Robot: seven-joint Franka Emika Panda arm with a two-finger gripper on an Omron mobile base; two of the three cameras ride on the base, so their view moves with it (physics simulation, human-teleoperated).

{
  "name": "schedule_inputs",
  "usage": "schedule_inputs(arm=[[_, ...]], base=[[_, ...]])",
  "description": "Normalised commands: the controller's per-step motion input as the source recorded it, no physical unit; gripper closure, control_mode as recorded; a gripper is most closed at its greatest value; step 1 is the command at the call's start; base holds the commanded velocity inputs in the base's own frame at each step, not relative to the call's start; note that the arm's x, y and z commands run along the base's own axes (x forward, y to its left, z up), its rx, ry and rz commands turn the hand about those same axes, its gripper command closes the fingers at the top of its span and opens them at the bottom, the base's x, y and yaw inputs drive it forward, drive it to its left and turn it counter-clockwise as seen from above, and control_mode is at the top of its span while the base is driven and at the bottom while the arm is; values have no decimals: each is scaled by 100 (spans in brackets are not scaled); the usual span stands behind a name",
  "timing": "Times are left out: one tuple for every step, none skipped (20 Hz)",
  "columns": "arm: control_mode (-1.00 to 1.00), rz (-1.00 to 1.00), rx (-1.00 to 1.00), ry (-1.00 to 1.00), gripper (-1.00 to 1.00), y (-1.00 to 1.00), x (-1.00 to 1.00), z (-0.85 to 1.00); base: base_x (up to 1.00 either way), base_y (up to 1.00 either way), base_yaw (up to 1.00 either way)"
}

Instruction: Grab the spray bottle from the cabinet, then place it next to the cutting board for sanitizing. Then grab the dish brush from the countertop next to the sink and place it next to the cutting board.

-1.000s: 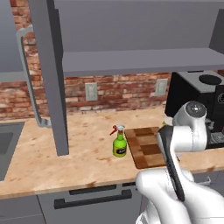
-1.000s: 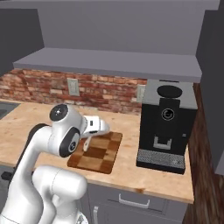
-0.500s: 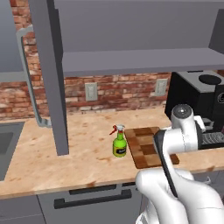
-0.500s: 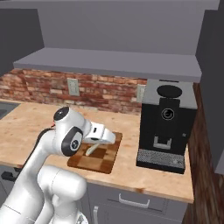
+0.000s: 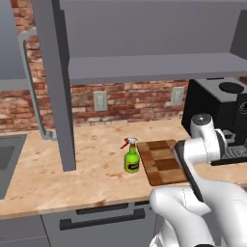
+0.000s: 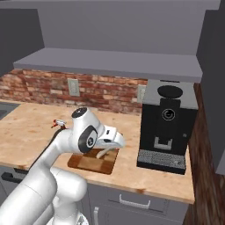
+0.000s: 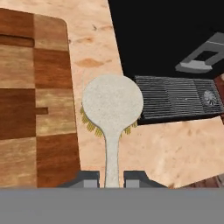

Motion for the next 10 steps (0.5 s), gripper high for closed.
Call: schedule_inputs(arm=[[-100,11,1,4,100,-25,25,-46],[-100,12,0,0,100,-24,24,-47],[-100,12,0,0,100,-19,17,-47],[-100,11,0,0,100,-14,12,-47],[-100,11,0,0,100,-15,15,-41],[-100,11,0,0,100,-16,14,-42],[-100,11,0,0,100,-17,16,-41],[-100,10,0,0,100,-14,15,-43],[-100,10,0,0,100,-14,16,-41],[-100,10,0,0,100,-13,15,-36]], base=[[0,0,0],[0,0,0],[0,0,0],[0,0,0],[0,0,0],[0,0,0],[0,0,0],[0,0,0],[0,0,0],[0,0,0]])
